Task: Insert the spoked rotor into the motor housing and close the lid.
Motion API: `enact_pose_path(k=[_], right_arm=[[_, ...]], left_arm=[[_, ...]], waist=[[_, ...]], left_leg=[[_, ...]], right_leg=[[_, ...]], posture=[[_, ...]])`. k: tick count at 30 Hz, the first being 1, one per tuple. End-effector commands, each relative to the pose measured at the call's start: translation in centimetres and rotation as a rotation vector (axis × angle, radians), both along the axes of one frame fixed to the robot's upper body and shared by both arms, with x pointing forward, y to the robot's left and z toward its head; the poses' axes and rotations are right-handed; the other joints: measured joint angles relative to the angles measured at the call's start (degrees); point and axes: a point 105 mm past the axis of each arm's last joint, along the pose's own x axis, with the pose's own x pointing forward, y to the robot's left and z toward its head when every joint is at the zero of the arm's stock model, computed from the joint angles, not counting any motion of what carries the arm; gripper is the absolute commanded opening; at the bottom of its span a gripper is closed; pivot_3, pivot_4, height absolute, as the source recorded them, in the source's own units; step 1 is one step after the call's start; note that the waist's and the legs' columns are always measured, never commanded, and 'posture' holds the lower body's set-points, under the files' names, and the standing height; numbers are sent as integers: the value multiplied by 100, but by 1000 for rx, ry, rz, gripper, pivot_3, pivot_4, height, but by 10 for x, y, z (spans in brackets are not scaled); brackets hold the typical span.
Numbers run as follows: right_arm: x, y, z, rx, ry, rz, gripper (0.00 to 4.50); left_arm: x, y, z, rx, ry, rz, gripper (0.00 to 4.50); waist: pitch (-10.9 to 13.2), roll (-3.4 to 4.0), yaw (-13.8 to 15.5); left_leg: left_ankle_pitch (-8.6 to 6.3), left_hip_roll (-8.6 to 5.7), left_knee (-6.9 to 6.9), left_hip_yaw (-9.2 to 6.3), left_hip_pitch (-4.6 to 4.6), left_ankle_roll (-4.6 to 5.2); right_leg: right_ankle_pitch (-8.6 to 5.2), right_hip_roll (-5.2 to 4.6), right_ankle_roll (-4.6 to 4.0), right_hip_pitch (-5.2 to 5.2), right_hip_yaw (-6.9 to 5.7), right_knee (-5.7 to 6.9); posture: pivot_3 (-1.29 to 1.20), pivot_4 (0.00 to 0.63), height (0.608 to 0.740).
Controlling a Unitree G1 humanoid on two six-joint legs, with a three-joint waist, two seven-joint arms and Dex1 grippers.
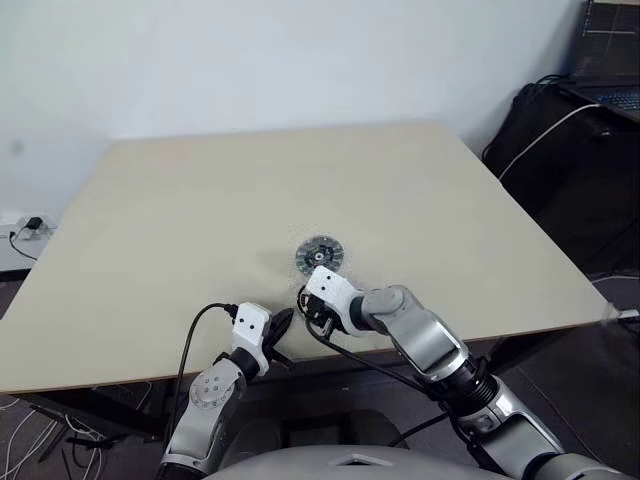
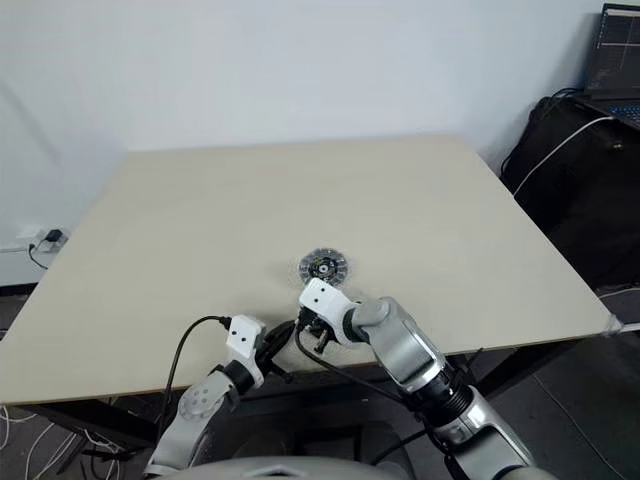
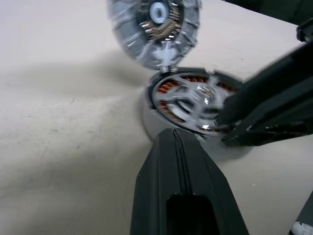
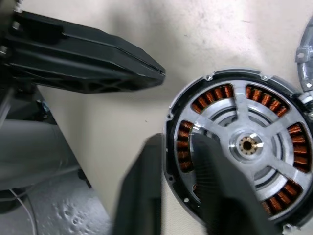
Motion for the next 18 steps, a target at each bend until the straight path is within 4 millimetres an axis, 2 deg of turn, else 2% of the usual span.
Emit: enact_pose_path(k=[1,5,8,12,15,18], right_arm=[[6,9,22,34,-90,62,2115],[6,7,37,32,-122,129,2115],[2,1,47,-18,-183,280,2115],[-8,-20,38,-183,-188,503,2115],[-7,-31,31,-277,-187,576,2115],[-2,-33,28,-306,-180,604,2115]], left_arm=[[4,1,6,-6,-29,-3,0],[4,1,6,-5,-28,-3,0],[4,1,6,-6,-28,-3,0],[5,0,6,-7,-30,-5,0],[5,0,7,-8,-30,-5,0],[6,0,7,-10,-30,-3,0]], waist=[[0,0,-2],[1,-1,-1],[1,-2,0],[5,-10,4],[9,-16,-4],[10,-19,0]], left_leg=[[0,0,0,0,0,0],[0,0,-1,-1,-2,0],[0,0,-1,-3,-3,1],[-1,-1,1,-13,1,2],[0,0,-1,-13,-2,1],[0,3,-1,-12,-2,0]], right_leg=[[0,0,0,0,-1,0],[0,1,0,-1,-1,-2],[0,0,1,1,-3,-5],[-1,-1,2,4,-16,-17],[-1,-1,2,10,-16,-16],[-1,0,2,8,-14,-12]], posture=[[0,0,740],[0,0,740],[0,0,740],[0,0,740],[0,0,740],[0,0,740]])
